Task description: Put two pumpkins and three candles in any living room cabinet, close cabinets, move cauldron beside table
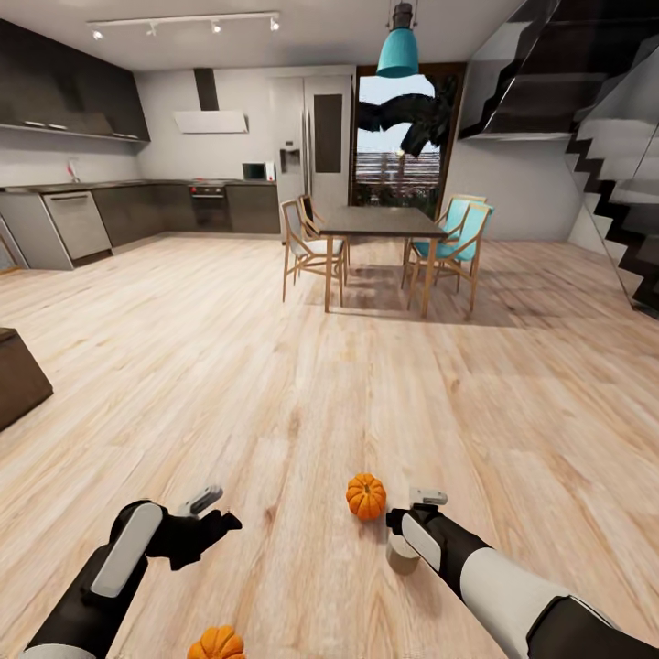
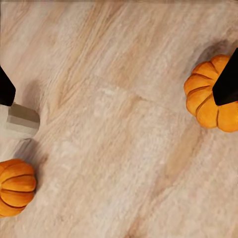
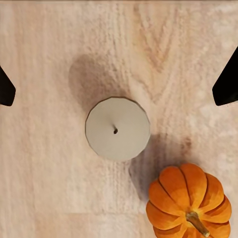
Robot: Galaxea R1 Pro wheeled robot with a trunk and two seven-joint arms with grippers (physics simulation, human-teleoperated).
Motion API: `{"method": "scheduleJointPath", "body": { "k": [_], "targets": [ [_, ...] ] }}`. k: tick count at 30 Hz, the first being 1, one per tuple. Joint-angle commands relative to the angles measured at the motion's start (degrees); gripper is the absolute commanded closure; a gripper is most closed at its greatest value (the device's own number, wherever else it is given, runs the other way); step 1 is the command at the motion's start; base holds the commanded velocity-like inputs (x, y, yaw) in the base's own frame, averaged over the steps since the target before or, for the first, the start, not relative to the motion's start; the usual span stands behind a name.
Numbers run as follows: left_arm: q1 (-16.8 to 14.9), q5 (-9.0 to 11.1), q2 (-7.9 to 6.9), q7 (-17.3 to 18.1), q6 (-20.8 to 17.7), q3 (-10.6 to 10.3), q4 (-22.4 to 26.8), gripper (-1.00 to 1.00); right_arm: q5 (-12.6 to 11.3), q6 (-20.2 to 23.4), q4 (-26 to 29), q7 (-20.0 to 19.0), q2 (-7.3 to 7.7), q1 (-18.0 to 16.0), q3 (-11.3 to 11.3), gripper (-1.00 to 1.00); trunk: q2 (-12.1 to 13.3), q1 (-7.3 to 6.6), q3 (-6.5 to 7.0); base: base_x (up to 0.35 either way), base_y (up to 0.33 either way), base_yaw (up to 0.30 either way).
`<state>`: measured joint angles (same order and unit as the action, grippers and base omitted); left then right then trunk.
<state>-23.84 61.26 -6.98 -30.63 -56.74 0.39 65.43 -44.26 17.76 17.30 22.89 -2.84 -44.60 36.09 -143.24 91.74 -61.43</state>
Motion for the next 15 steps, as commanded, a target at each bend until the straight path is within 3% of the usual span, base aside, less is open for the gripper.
{"method": "scheduleJointPath", "body": {
  "k": [1, 3, 5, 6, 7, 8, 12, 15],
  "targets": [
    [-0.06, 1.31, -0.04, -0.57, -0.12, 0.04, -0.36, -1.00, -0.39, 0.26, 0.11, 0.40, 0.03, -0.05, 0.48, -1.00, -0.04, 0.01, -0.28, 0.000, 0.000, 0.000],
    [-0.45, 4.43, -0.50, -0.57, -0.12, -0.01, -2.17, -1.00, -0.39, 0.24, 0.11, 0.40, 0.03, -0.05, 0.47, -1.00, -0.07, 0.06, -0.73, 0.000, 0.000, 0.000],
    [-0.81, 9.21, -2.29, -0.57, -0.07, 0.02, -6.27, -1.00, -0.39, 0.25, 0.11, 0.40, 0.03, -0.05, 0.47, -1.00, -0.10, 0.11, -1.17, 0.000, 0.000, 0.000],
    [-0.90, 10.37, -2.79, -0.57, -0.06, 0.03, -7.10, -1.00, -0.39, 0.25, 0.11, 0.40, 0.03, -0.05, 0.47, -1.00, -0.11, 0.14, -1.39, 0.000, 0.000, 0.000],
    [-1.43, 14.14, -4.24, -0.57, -0.03, 0.01, -9.22, -1.00, -0.39, 0.25, 0.15, 0.40, 0.03, -0.05, 0.47, -1.00, -0.12, 0.16, -1.61, 0.000, 0.000, 0.000],
    [-1.81, 16.53, -5.10, -0.57, 0.00, -0.04, -10.50, -1.00, -0.39, 0.26, 0.16, 0.40, 0.03, -0.05, 0.48, -1.00, -0.14, 0.19, -1.83, 0.000, 0.000, 0.000],
    [-2.63, 21.18, -6.66, -0.57, 0.04, -0.11, -13.73, -1.00, -0.39, 0.26, 0.19, 0.40, 0.03, -0.05, 0.48, -1.00, -0.19, 0.29, -2.72, 0.000, 0.000, 0.000],
    [-2.75, 21.88, -6.98, -0.57, 0.05, -0.17, -14.13, -1.00, -0.39, 0.24, 0.19, 0.40, 0.03, -0.05, 0.48, -1.00, -0.23, 0.37, -3.38, 0.000, 0.000, 0.000]
  ]
}}
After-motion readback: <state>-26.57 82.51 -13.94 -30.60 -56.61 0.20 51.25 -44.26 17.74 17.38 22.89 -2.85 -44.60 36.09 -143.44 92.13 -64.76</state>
